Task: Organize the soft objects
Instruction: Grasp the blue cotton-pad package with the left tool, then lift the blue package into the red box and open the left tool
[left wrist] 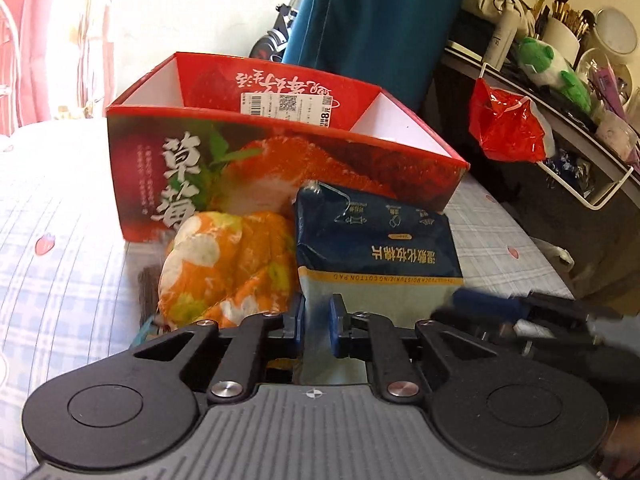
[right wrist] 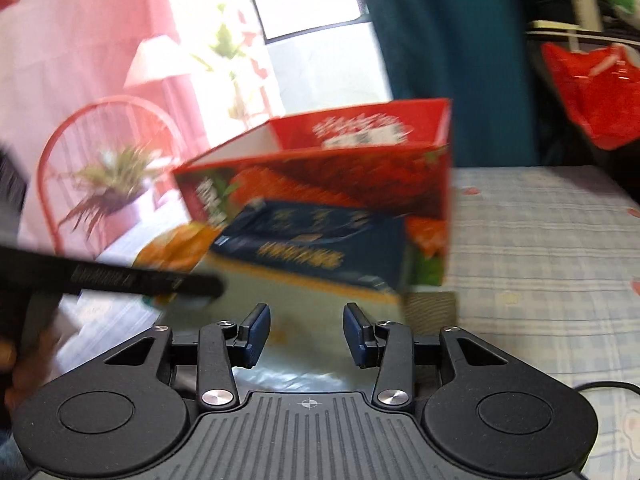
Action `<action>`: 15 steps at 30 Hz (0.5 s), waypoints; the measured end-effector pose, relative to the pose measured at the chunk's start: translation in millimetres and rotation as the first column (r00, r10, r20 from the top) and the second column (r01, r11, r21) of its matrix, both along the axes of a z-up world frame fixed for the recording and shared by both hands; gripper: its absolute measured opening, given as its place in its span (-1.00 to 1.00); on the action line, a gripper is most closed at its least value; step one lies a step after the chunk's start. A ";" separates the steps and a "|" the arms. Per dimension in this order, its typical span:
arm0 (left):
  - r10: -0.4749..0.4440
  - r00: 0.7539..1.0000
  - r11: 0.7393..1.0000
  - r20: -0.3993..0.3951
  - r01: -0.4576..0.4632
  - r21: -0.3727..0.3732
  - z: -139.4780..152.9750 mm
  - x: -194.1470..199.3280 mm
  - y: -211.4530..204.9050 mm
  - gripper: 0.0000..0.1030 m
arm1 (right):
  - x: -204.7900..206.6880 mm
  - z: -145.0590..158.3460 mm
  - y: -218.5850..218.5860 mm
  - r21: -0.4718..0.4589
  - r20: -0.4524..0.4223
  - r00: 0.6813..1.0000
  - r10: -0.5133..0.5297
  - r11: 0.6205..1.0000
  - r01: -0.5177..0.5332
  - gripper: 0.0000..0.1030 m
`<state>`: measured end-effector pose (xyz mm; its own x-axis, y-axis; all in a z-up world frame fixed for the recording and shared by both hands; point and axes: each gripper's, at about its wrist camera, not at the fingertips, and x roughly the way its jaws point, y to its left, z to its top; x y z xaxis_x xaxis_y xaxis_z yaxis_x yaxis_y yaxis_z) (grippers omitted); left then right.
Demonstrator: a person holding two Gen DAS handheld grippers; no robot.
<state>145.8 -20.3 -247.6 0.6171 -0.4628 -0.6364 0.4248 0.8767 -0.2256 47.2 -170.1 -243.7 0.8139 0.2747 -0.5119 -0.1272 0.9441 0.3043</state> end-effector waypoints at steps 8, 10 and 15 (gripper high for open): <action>0.003 1.000 1.000 0.002 -0.003 -0.013 -7.6 -5.1 3.8 -0.73 | 5.2 -10.3 -13.4 -0.003 -0.020 0.998 -0.055 0.998 0.055 -0.15; 0.005 1.000 1.000 -0.003 -0.005 -0.012 -10.9 -7.0 4.3 -0.73 | 4.5 -12.1 -15.4 -0.006 -0.022 0.997 -0.070 0.998 0.070 -0.09; 0.014 0.999 1.000 -0.034 -0.015 -0.023 -17.5 -6.2 6.1 -0.73 | 7.7 -20.8 -20.3 0.014 -0.047 0.994 -0.099 0.995 0.100 0.01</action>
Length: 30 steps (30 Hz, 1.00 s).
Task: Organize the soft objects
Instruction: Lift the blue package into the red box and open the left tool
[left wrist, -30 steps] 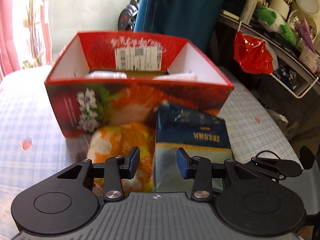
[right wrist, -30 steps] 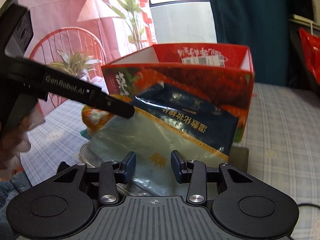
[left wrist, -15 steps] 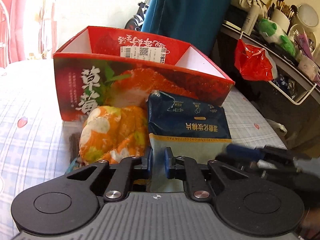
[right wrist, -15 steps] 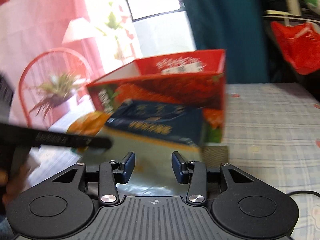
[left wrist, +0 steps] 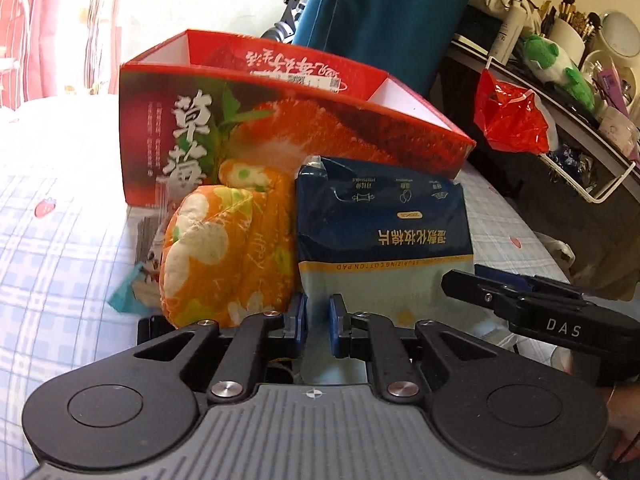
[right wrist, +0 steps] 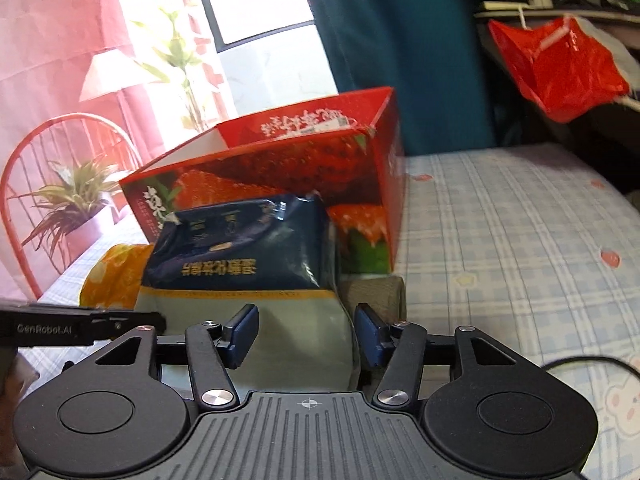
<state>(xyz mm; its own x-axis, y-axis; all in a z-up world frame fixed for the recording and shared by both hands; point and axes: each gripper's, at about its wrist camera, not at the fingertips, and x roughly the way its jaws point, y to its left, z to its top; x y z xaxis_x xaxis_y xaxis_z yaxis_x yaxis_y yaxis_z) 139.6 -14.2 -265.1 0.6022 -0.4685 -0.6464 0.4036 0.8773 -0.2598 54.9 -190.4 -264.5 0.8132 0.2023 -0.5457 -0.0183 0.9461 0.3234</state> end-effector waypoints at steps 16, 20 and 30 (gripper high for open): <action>0.023 1.000 1.000 -0.012 -0.023 0.007 -3.6 -0.8 -0.8 -0.73 | -3.4 1.1 8.3 0.015 0.012 0.997 0.071 0.997 -0.071 -0.27; 0.040 0.999 0.999 -0.008 -0.040 0.009 2.7 -1.0 0.3 -0.72 | -3.7 1.6 4.4 0.040 0.014 0.997 0.077 0.996 -0.077 -0.38; 0.068 0.996 0.998 0.063 -0.068 0.001 21.3 -4.1 8.2 -0.72 | -0.4 15.9 0.4 0.131 0.080 0.984 0.161 0.977 -0.170 -0.39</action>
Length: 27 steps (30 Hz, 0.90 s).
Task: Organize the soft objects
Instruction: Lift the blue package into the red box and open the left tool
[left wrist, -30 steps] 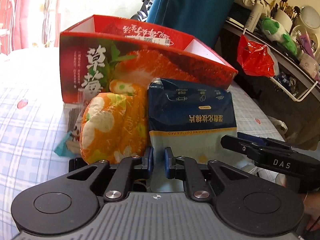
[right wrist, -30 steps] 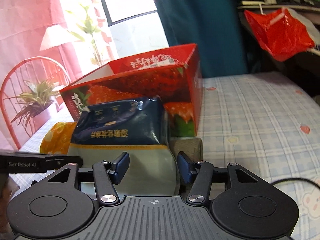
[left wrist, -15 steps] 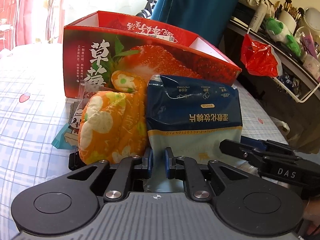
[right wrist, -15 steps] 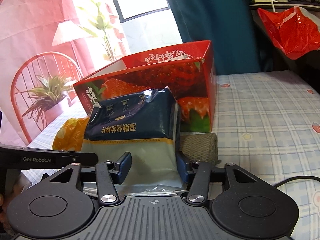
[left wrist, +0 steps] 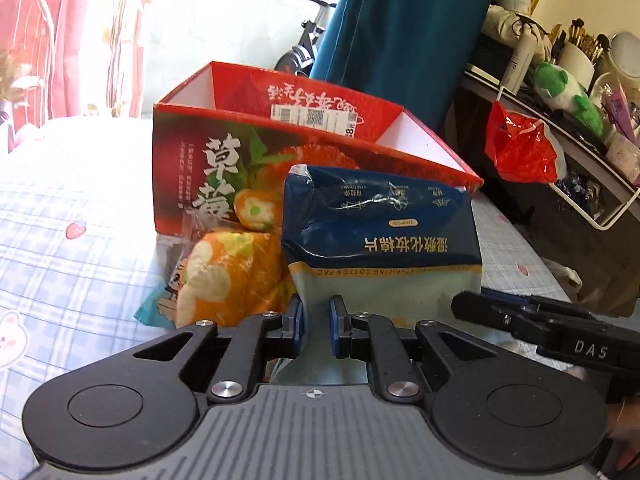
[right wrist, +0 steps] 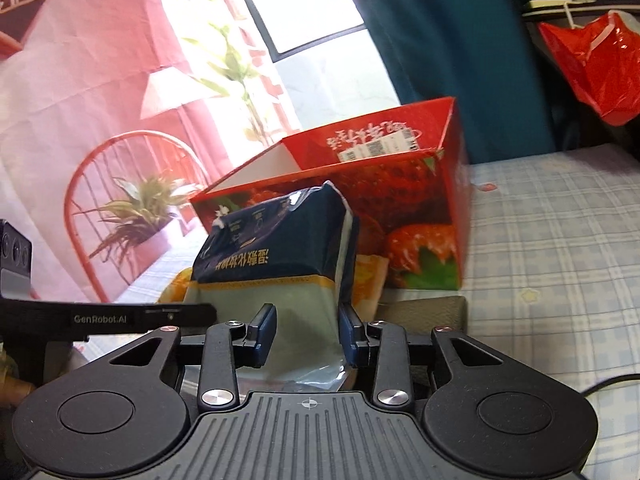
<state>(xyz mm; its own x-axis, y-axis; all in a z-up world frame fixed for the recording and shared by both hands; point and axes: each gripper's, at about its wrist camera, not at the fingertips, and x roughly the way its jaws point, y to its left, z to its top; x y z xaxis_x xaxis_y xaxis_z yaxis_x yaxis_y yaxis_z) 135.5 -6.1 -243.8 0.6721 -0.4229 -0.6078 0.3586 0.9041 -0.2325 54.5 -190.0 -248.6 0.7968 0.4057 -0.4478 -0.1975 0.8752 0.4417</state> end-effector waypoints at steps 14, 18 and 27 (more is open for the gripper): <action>-0.043 0.989 0.999 0.143 0.040 0.019 32.2 -5.5 1.1 -0.72 | -1.6 25.6 -2.5 -0.017 0.100 0.995 -0.019 1.000 0.021 -0.47; -0.072 0.974 0.997 0.214 0.065 0.038 61.5 8.7 -3.4 -0.72 | 14.8 52.7 -7.4 -0.041 0.156 0.988 -0.012 0.999 0.019 -0.47; -0.095 0.969 0.991 0.230 0.071 0.113 98.9 82.4 -34.2 -0.48 | 92.5 90.2 -20.6 -0.068 0.181 0.983 -0.019 0.997 0.031 -0.47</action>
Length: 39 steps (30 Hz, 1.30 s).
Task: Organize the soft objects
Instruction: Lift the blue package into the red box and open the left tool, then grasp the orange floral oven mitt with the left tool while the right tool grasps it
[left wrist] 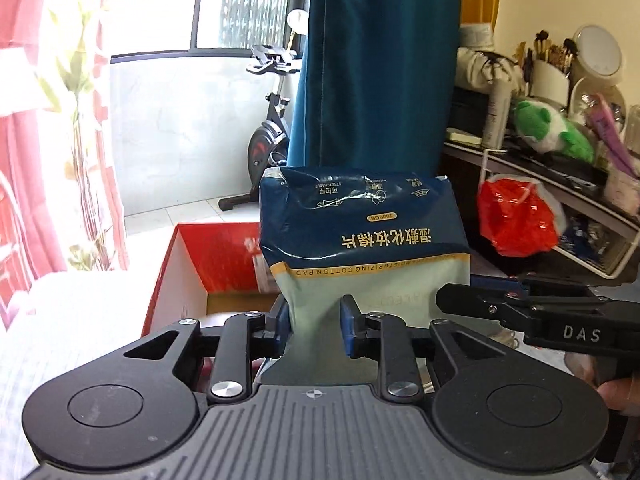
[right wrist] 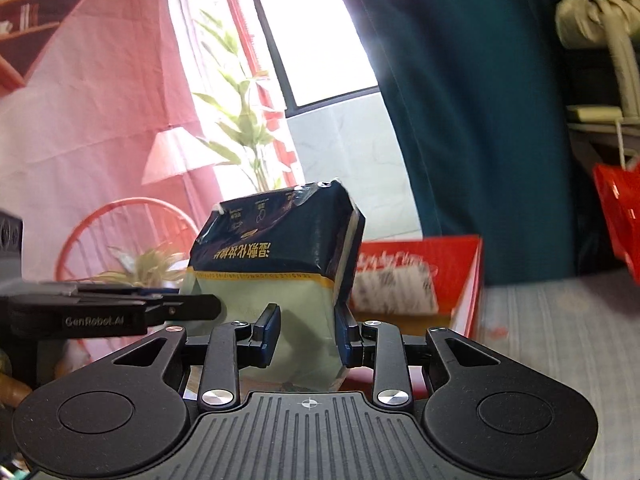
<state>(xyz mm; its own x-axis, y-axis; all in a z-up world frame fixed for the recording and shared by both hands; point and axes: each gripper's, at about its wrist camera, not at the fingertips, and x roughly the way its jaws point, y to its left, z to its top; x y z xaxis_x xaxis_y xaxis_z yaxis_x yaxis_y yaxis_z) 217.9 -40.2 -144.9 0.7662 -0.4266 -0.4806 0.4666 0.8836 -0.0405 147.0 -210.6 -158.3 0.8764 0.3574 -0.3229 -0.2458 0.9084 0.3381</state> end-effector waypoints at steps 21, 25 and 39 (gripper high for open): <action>0.022 0.979 0.986 -0.201 0.012 0.165 -51.2 130.0 -59.4 -0.25 | 120.8 -43.4 -11.6 -0.195 -0.160 0.974 -0.160 0.973 0.127 -0.39; 0.035 0.986 0.975 -0.165 0.003 0.222 -50.7 118.7 -60.2 -0.07 | 108.7 -45.4 -12.7 -0.175 -0.142 0.976 -0.163 0.975 0.137 -0.37; 0.059 0.994 0.995 -0.090 -0.052 0.084 -11.1 28.3 -9.1 -0.07 | 20.9 -17.7 3.5 -0.091 -0.062 0.992 -0.109 0.990 0.103 -0.37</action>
